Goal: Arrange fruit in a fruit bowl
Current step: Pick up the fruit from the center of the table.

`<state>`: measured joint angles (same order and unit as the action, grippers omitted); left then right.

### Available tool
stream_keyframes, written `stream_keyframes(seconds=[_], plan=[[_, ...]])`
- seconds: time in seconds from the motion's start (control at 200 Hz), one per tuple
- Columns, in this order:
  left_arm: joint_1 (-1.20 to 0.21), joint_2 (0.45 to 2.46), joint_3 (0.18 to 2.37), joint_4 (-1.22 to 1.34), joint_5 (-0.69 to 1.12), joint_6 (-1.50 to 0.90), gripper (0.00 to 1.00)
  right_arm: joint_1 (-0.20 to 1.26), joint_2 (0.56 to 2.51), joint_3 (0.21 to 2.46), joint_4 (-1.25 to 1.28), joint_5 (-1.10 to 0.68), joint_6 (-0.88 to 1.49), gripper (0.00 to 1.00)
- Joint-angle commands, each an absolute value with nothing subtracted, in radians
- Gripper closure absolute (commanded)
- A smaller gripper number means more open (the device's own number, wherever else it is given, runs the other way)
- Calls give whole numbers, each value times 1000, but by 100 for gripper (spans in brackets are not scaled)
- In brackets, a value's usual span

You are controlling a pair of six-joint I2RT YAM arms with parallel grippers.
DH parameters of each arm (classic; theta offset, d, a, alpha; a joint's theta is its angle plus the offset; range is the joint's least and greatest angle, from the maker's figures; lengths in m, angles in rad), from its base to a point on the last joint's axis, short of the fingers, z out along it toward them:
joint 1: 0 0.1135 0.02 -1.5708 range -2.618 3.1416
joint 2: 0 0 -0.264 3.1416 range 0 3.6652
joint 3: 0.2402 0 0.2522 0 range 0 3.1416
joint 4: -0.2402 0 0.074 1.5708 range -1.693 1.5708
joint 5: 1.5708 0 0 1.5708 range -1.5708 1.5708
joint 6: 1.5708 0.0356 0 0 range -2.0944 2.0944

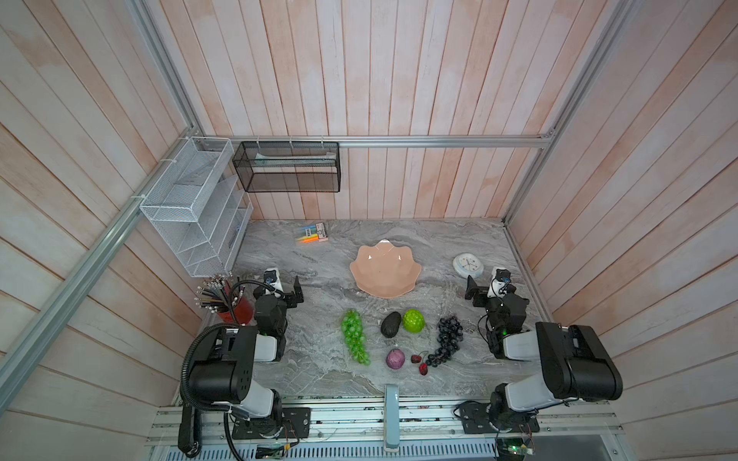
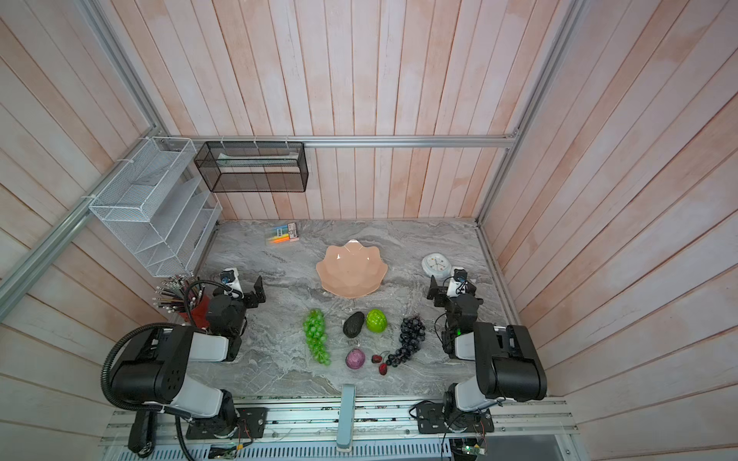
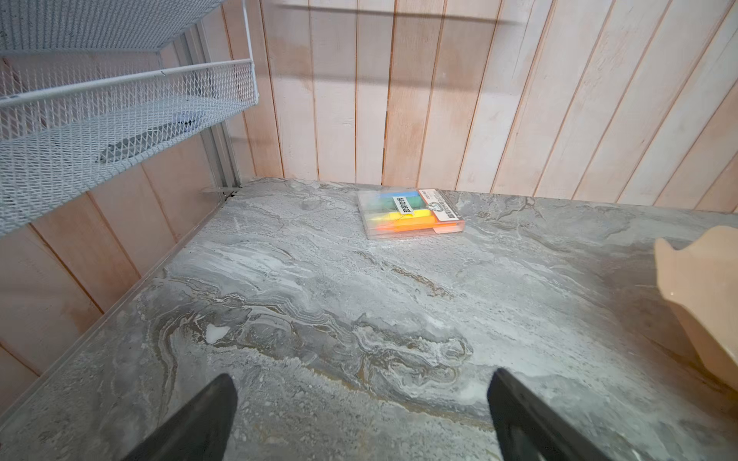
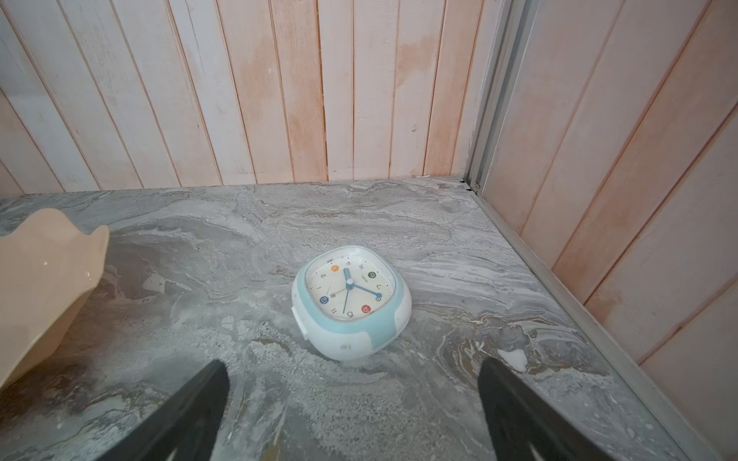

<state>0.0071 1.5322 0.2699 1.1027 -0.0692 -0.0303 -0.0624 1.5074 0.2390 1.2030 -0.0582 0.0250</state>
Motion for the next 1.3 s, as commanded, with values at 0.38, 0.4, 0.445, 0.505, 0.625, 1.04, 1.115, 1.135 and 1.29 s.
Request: stream_keyframes(seconds=[0.38,0.4,0.445,0.505,0.625,1.04,1.115,1.135,1.29], plan=[[8,1543,285,1115,-86,-36,0,-67,1518,250,1192,-71,28,2],[7,1543,285,1116,-86,-35,0,-68,1519,250,1192,-69,28,2],[8,1542,285,1115,-86,-35,0,-67,1519,250,1192,-70,28,2],[6,1542,284,1118,-86,-35,0,-67,1517,250,1192,-71,28,2],[11,1542,285,1117,-76,-40,0,-67,1518,250,1192,-70,28,2],[14,1425,563,569,-250,-123,0,-86,1290,419,779,41,166,12],[1,1399,631,434,-308,-183,0,-83,1243,520,578,-37,174,20],[-3,1391,654,381,-327,-208,0,-79,1232,544,537,-48,182,22],[-57,1315,767,52,-369,-366,0,64,1150,686,212,-35,195,25]])
